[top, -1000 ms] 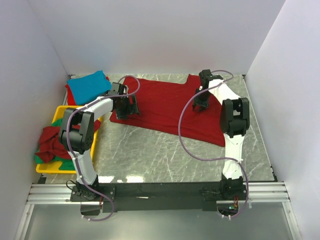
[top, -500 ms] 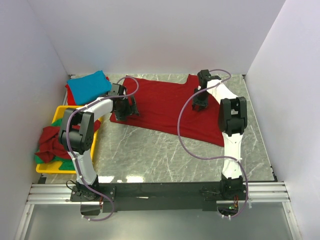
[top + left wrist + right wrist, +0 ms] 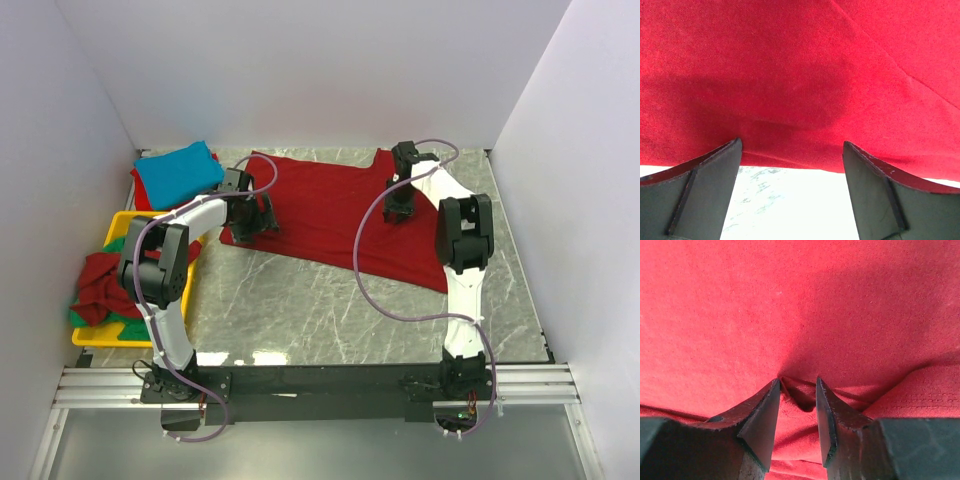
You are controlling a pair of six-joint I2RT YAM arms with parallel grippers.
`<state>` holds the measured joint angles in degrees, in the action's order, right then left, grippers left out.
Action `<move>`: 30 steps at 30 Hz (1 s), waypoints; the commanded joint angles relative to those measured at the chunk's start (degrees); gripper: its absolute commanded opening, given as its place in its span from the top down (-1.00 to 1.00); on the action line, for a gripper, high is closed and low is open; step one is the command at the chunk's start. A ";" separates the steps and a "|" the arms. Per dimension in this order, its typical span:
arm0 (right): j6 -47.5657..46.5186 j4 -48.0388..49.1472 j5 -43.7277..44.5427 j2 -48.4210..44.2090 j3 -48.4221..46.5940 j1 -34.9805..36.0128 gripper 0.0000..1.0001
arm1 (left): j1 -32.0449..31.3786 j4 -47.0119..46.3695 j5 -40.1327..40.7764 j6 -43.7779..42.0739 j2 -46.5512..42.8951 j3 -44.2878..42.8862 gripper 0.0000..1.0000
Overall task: Fold and stack the t-shirts
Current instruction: Fold the tshirt
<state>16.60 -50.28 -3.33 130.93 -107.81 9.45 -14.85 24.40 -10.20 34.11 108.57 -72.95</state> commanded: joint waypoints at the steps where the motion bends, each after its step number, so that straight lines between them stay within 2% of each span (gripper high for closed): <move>1: -0.78 0.80 0.96 -3.76 1.28 0.83 0.17 | -0.35 0.21 0.79 -0.18 -2.14 -0.26 -0.74; 13: -1.31 -0.52 1.75 -3.76 -0.12 2.14 0.24 | -0.35 -0.50 0.26 -0.01 -1.88 0.26 -0.74; 16: -1.48 -0.87 1.31 -3.32 -0.03 2.24 0.35 | -0.35 -0.50 0.35 0.08 -1.70 0.17 -0.74; 26: -2.19 -1.66 -0.36 -2.70 -2.49 2.24 1.00 | -0.35 0.12 0.62 -0.53 -0.82 -0.53 -0.74; 30: -2.27 -0.17 -1.59 -4.45 -3.37 2.32 1.00 | -0.44 0.03 0.53 -0.36 -0.64 -0.70 -0.74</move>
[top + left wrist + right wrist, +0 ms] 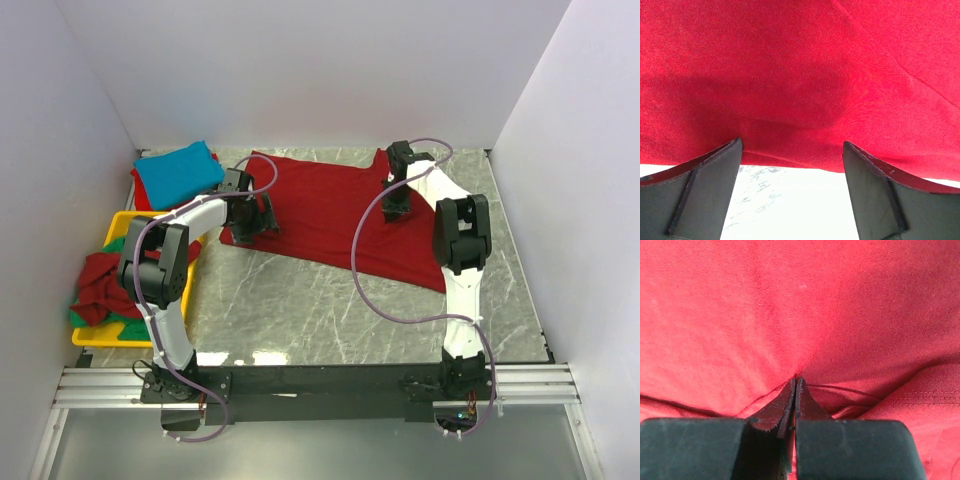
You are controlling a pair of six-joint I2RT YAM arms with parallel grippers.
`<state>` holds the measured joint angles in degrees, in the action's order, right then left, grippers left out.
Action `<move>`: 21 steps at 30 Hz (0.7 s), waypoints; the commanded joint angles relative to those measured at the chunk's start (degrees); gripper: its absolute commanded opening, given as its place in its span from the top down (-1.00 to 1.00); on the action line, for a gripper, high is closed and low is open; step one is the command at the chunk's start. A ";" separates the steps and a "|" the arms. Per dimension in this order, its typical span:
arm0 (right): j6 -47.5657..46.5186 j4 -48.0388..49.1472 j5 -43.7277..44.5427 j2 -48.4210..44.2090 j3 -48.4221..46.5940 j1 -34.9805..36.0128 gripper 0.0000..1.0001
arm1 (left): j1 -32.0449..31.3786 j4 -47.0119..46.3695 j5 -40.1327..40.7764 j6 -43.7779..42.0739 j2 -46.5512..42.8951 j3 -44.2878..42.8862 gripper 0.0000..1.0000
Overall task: Fold and stack the t-shirts
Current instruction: Fold the tshirt
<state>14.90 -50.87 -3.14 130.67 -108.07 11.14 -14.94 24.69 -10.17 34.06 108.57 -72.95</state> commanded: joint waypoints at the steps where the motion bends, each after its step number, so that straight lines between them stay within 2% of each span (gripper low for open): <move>1: -0.48 0.68 -1.96 -4.46 -3.81 0.55 1.00 | -0.27 -0.17 0.51 -0.31 -0.56 -0.79 -0.74; 13: -0.40 -1.86 -3.89 -1.30 -10.23 0.55 0.97 | -0.27 0.71 0.33 -0.75 1.02 -1.67 -0.73; 21: -0.83 0.86 -5.47 -1.47 -9.35 0.64 0.97 | -0.27 1.50 1.03 -0.93 1.29 -1.93 -0.73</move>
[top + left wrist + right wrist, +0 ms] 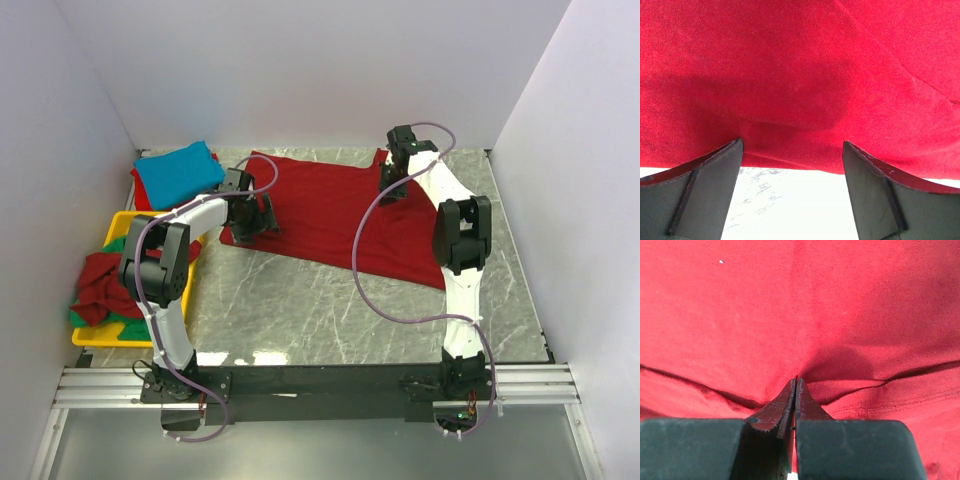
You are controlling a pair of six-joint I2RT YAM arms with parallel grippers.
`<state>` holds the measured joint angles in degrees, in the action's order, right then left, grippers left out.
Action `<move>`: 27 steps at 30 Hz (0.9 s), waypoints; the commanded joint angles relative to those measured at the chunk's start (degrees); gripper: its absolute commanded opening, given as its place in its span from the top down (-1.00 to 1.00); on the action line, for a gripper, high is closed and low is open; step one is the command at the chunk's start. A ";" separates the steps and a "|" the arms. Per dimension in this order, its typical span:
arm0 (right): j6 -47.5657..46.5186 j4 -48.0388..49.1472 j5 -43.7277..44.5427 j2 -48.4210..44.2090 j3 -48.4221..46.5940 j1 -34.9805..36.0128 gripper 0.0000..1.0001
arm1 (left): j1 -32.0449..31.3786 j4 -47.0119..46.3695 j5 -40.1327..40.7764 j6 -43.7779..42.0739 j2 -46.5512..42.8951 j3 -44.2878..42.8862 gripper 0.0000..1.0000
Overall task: Fold and stack the t-shirts
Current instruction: Fold the tshirt
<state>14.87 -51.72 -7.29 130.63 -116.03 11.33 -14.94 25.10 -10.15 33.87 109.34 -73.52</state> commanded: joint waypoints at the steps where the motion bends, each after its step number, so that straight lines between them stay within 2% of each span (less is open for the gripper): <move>1: -0.72 2.41 -2.02 -1.43 -1.57 0.44 0.98 | -0.27 1.18 1.01 -0.82 0.61 -1.45 -0.73; 20: -0.46 5.41 -3.26 -4.06 1.33 0.88 0.95 | -0.35 1.18 1.10 -0.73 0.96 -0.93 -0.74; 25: -0.55 5.23 -3.17 -3.80 1.24 1.23 0.90 | -0.27 1.27 1.45 -0.73 1.14 -1.10 -0.75; 27: -0.55 4.62 -3.08 -3.54 0.81 1.41 0.79 | -0.27 1.88 1.89 -0.65 0.96 -1.54 -0.75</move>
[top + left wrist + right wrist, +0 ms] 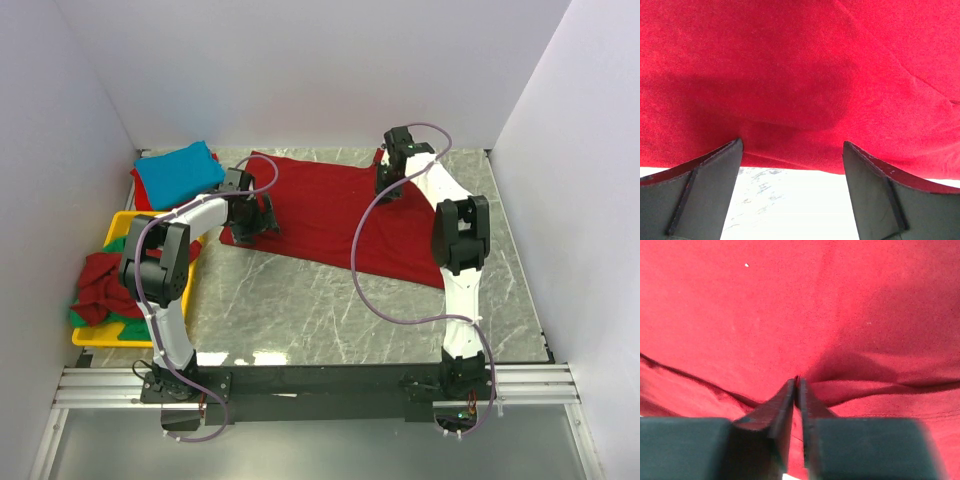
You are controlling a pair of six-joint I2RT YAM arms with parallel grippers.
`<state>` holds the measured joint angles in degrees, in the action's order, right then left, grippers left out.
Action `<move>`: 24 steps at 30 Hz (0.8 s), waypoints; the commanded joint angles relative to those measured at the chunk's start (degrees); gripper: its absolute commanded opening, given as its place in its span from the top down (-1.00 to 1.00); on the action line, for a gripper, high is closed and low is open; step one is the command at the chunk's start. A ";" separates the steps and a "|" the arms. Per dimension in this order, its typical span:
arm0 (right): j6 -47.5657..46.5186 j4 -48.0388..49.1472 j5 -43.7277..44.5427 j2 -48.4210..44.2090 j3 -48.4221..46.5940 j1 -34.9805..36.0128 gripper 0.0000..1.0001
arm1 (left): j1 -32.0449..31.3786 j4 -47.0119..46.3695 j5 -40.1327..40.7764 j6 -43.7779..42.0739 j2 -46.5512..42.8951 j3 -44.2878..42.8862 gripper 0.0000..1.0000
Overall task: Fold and stack the t-shirts
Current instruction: Fold the tshirt
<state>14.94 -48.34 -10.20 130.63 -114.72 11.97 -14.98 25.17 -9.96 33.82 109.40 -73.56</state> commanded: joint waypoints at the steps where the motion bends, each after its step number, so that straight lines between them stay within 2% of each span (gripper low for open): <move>1: -0.70 1.14 0.17 -3.63 -0.60 0.78 0.60 | -0.22 2.25 2.22 -0.60 0.90 -1.85 -0.75; 3: -0.61 0.70 0.61 -3.89 -1.12 0.78 0.38 | -0.22 3.30 3.10 -0.60 0.46 -3.25 -0.76; 4: -0.70 0.79 0.88 -4.50 -1.30 0.69 0.17 | -0.22 3.48 3.36 -0.51 -0.06 -3.69 -0.77; 6: -0.53 0.26 1.76 -5.29 -2.00 0.60 0.04 | -0.22 3.92 3.98 -0.43 -0.51 -5.45 -0.77; 7: -0.61 -0.09 2.19 -6.25 -2.09 0.60 -0.26 | -0.22 4.18 4.07 -0.43 -0.94 -5.98 -0.78; 8: -0.61 -0.27 3.07 -6.78 -2.09 0.60 -0.39 | -0.22 4.10 4.24 -0.34 -1.03 -7.20 -0.78; 11: -0.09 -0.80 3.87 -10.30 0.62 0.16 -0.44 | -0.22 3.66 3.89 -0.34 -0.77 -9.22 -0.79; 16: 1.32 2.89 3.34 -18.28 15.20 -1.41 -0.45 | -0.22 2.43 1.88 -0.77 2.99 -11.25 -0.79; 24: 3.60 8.86 -2.81 -22.79 33.57 -5.72 -0.45 | 1.09 -1.25 0.55 -2.79 6.35 -10.03 -0.79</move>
<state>17.04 -42.94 -10.41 108.90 -85.52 7.99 -14.68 26.68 -8.14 33.10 115.42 -83.59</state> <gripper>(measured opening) 0.725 0.895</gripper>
